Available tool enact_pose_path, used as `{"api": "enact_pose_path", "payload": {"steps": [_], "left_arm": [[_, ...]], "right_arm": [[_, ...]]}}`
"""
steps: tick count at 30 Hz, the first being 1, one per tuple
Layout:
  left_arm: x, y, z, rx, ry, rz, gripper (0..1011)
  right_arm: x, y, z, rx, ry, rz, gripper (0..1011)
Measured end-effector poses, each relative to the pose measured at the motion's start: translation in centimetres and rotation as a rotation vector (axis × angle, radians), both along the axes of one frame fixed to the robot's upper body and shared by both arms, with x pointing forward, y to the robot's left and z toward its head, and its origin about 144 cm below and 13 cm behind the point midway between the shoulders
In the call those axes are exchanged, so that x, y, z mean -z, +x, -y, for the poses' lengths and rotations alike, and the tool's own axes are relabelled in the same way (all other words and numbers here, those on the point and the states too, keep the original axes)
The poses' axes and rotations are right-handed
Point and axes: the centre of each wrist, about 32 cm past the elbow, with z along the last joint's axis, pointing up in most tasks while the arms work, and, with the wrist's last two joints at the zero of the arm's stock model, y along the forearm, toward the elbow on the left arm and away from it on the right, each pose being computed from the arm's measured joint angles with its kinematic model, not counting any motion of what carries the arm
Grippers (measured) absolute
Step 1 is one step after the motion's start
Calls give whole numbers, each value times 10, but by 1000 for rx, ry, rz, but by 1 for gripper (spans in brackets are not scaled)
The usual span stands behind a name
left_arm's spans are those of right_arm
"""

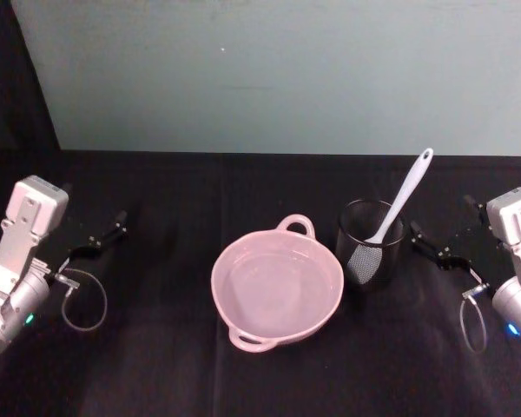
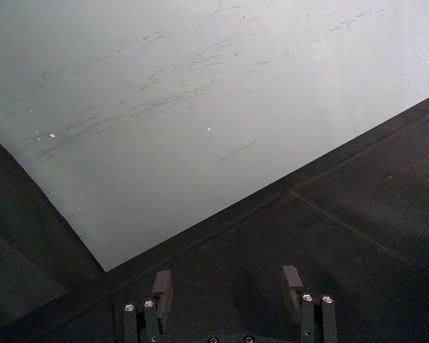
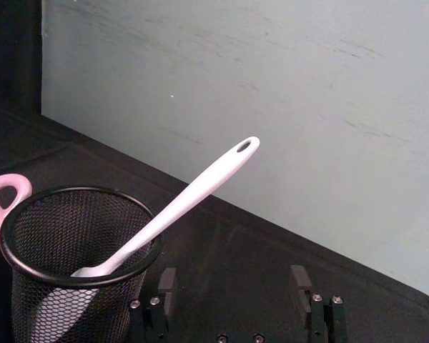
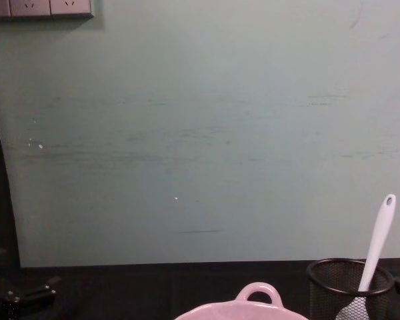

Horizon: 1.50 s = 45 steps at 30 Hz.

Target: Use the one hand to pick up the spoon and stir the clear water in the bowl.

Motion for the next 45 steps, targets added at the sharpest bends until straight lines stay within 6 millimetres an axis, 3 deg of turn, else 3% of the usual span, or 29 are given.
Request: {"api": "enact_pose_path", "payload": {"steps": [45], "left_arm": [[0, 0, 0, 0, 0, 0, 1005]], "right_arm": [[0, 0, 0, 0, 0, 0, 1003]]}}
